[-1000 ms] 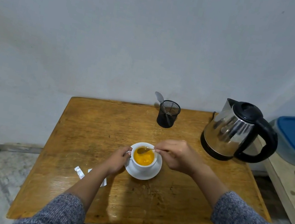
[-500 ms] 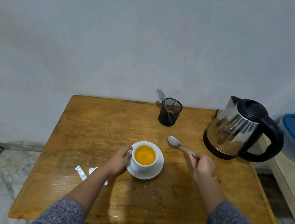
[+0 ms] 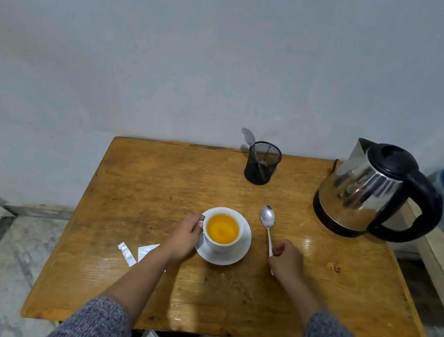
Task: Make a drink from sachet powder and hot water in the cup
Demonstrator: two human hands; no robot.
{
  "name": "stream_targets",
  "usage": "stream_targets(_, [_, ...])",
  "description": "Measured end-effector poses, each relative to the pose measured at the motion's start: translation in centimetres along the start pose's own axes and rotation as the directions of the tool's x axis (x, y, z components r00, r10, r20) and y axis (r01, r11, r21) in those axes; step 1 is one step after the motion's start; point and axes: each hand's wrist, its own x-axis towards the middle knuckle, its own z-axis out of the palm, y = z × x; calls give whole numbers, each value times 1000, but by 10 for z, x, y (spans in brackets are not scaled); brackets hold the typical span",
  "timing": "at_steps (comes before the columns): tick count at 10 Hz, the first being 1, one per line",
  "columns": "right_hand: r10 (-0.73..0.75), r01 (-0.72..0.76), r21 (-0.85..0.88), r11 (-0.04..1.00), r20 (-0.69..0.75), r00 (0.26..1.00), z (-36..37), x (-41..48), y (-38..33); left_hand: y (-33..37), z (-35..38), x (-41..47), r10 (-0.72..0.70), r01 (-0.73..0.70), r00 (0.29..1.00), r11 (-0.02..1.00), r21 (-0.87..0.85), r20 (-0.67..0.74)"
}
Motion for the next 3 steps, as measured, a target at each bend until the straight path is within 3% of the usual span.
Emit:
stream_targets(1, [-94, 95, -69, 993, 20, 995, 1, -2, 2, 2, 7, -7, 37, -32, 996, 997, 65, -77])
stream_targets(2, [-157, 159, -148, 976, 24, 987, -1, -3, 8, 1, 18, -30, 11, 8, 961, 998, 70, -277])
stream_targets(3, [-221, 204, -291, 935, -29, 975, -3, -3, 26, -13, 38, -61, -48, 84, 942, 992, 94, -333])
